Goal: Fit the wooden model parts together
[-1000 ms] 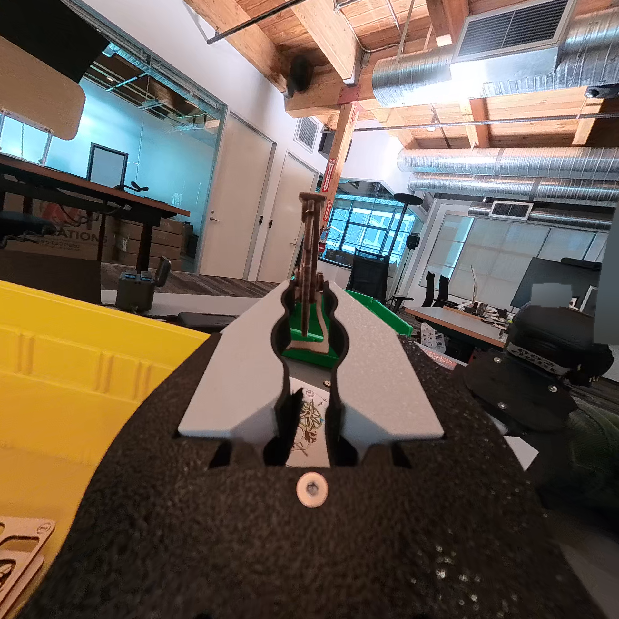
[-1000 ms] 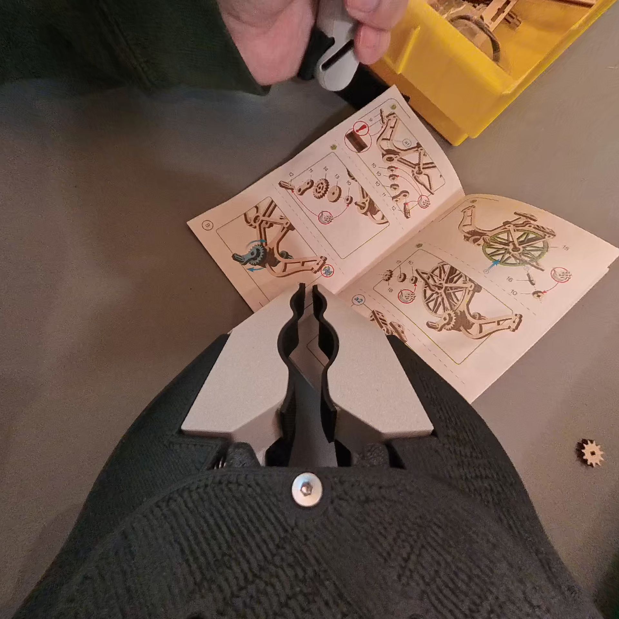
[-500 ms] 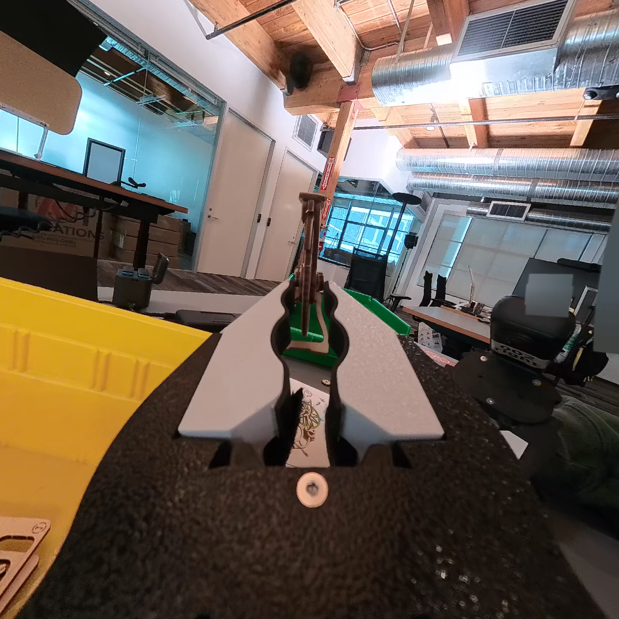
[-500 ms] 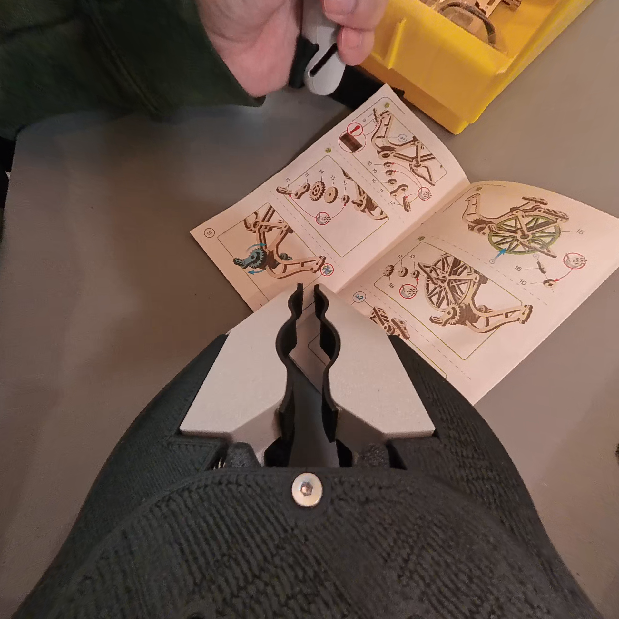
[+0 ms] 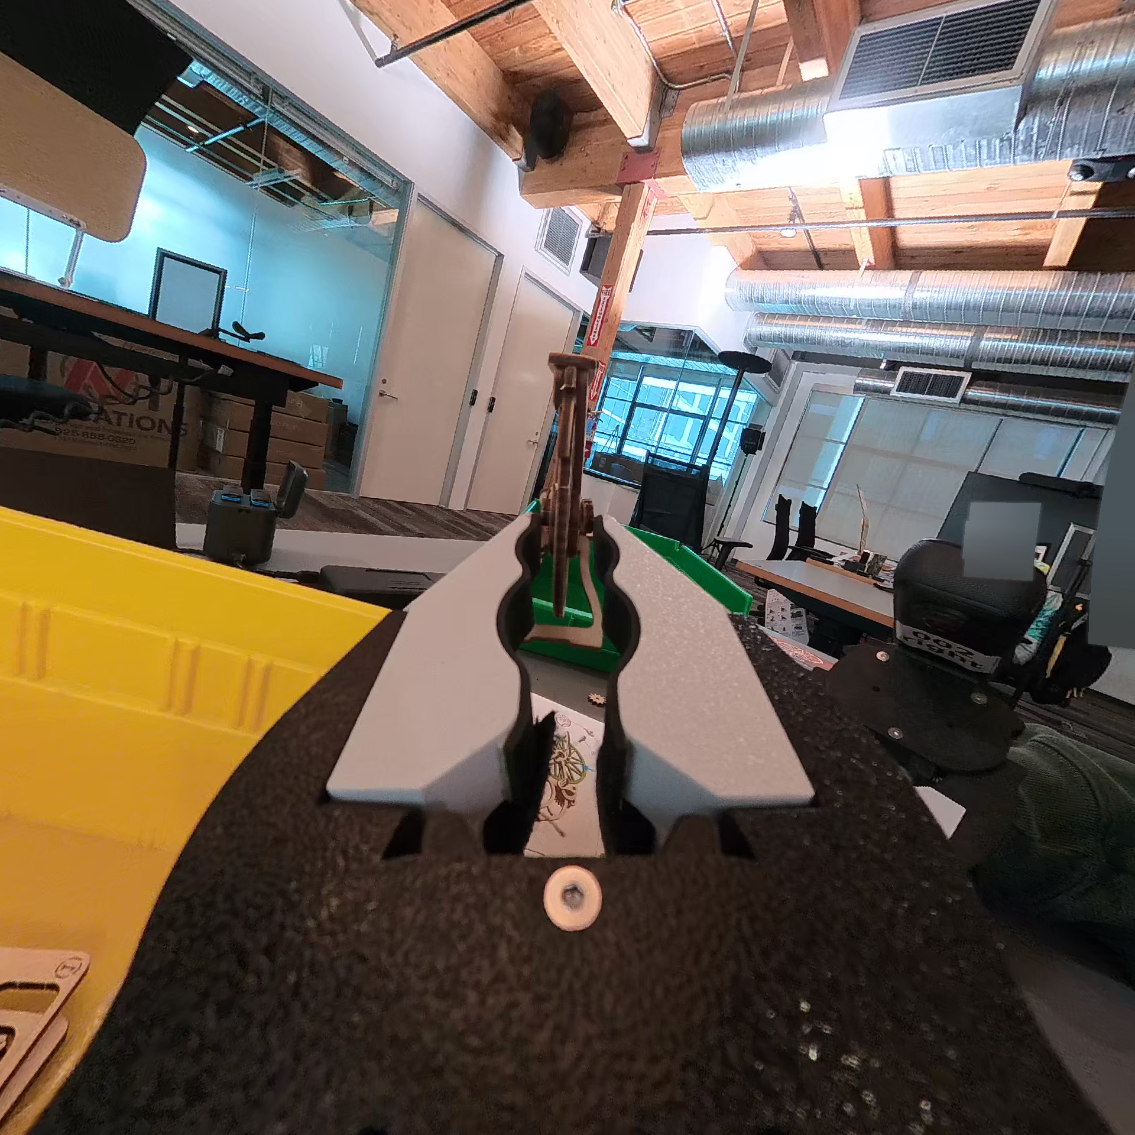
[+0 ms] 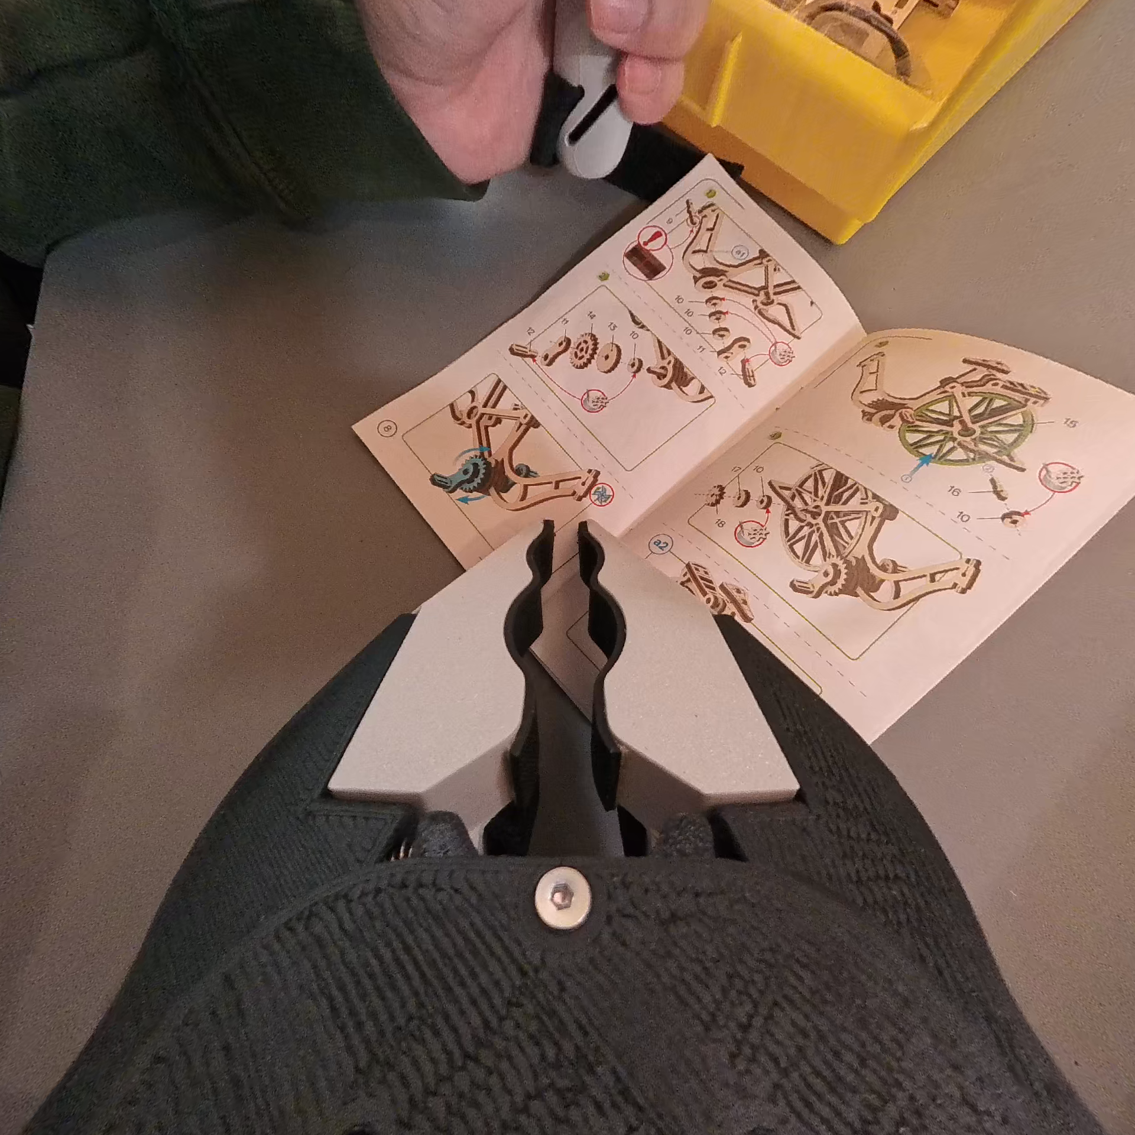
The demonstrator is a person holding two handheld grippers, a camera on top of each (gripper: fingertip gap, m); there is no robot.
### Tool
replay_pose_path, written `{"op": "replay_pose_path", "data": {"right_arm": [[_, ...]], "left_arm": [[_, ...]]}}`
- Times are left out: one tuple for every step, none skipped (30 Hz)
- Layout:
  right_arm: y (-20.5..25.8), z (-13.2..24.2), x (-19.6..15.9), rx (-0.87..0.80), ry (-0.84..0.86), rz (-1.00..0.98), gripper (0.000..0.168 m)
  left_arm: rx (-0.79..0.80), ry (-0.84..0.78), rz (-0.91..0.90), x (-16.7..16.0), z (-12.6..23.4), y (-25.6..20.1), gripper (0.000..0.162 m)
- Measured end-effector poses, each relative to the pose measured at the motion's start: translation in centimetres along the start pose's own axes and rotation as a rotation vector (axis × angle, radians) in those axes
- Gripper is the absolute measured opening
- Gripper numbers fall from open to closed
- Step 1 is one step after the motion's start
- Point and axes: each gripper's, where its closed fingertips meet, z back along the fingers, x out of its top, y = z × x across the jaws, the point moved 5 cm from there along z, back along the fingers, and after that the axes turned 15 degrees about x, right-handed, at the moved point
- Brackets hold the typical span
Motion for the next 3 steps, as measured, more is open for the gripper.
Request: {"op": "replay_pose_path", "data": {"right_arm": [[0.0,0.0,0.0,0.0,0.0,0.0,0.006],[0.01,0.0,0.0,0.001,0.0,0.0,0.006],[0.01,0.0,0.0,0.001,0.0,0.0,0.006]], "left_arm": [[0.0,0.0,0.0,0.0,0.0,0.0,0.014],[0.0,0.0,0.0,0.0,0.0,0.0,0.014],[0.0,0.0,0.0,0.0,0.0,0.0,0.014]]}}
